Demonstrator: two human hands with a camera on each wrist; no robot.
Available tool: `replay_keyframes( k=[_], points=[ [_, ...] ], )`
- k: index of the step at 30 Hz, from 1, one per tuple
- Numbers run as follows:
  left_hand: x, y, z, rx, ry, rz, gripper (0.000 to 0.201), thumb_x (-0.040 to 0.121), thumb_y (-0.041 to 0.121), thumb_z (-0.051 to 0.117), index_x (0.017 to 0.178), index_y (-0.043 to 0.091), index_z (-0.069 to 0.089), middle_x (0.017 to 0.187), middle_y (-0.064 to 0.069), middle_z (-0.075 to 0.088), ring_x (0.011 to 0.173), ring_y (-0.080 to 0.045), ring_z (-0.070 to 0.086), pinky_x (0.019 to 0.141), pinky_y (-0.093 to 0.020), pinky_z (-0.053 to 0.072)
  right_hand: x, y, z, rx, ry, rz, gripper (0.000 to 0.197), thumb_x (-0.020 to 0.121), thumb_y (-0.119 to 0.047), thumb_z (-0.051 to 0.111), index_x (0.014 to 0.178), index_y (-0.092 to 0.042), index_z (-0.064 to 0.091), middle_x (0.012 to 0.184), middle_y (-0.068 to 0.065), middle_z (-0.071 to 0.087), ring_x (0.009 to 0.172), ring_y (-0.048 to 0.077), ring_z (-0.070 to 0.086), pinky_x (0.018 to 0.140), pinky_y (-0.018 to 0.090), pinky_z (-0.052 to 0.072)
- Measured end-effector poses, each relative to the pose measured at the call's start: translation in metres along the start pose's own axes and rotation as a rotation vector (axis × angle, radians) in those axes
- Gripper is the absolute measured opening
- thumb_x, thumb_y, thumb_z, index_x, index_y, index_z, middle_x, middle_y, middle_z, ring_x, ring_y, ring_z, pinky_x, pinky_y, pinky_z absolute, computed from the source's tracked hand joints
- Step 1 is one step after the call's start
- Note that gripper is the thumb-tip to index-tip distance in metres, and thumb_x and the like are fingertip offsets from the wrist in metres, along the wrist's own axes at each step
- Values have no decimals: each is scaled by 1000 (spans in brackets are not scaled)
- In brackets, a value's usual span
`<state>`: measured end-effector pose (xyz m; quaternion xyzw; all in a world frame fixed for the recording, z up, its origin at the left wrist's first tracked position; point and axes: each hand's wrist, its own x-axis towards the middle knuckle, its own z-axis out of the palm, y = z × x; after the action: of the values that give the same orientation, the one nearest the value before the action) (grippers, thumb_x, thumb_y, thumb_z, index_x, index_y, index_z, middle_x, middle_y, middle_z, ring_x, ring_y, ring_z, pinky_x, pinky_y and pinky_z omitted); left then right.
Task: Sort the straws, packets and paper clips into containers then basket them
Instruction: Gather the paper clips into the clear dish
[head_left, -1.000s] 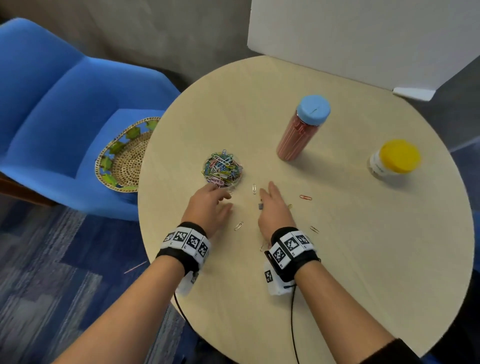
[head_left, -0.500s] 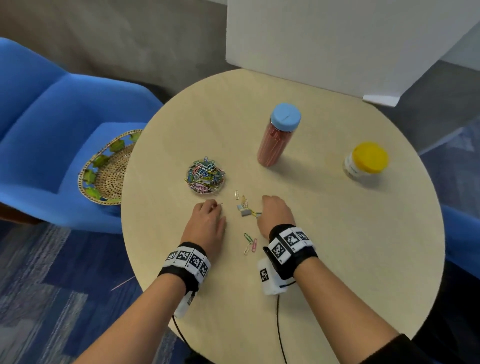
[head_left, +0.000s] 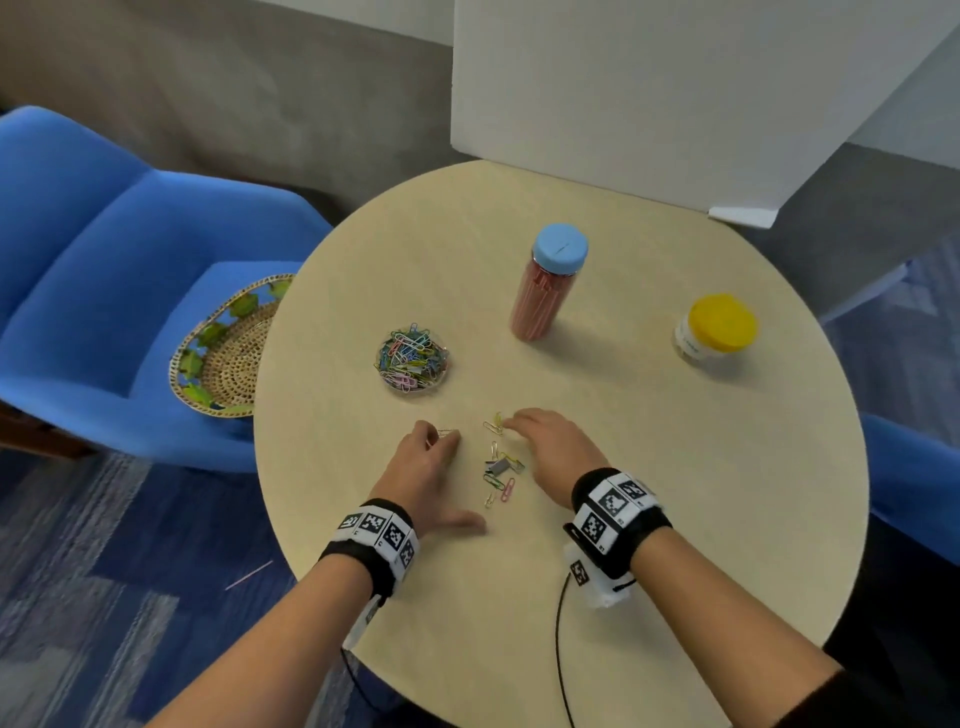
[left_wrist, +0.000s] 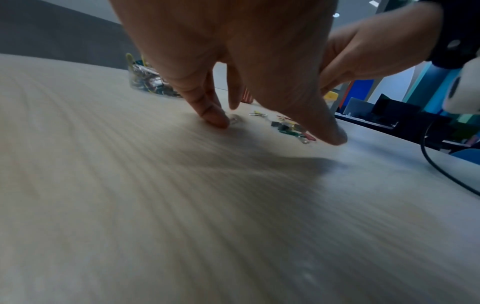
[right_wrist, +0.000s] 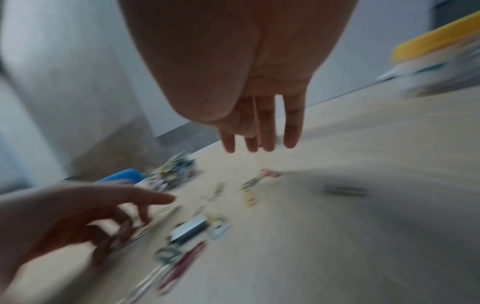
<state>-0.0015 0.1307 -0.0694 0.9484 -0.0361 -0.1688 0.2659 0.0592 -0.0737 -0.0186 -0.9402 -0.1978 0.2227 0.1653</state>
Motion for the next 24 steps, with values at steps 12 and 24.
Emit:
replay_keyframes(
  k=[12, 24],
  points=[
    [15, 32, 19, -180, 126, -177, 121, 57, 51, 89, 152, 16, 23, 124, -3, 36, 104, -20, 51, 101, -31, 45, -24, 34, 28, 76, 82, 204, 61, 86, 10, 44, 142, -14, 47, 132, 3, 38, 112, 19, 47, 101, 25, 40],
    [20, 45, 23, -134, 177, -66, 62, 81, 41, 72, 133, 15, 53, 123, -2, 44, 110, -20, 49, 100, -32, 43, -20, 40, 41, 453, 170, 307, 54, 79, 3, 57, 132, -6, 59, 101, 4, 59, 85, 17, 62, 71, 5, 45]
  ],
)
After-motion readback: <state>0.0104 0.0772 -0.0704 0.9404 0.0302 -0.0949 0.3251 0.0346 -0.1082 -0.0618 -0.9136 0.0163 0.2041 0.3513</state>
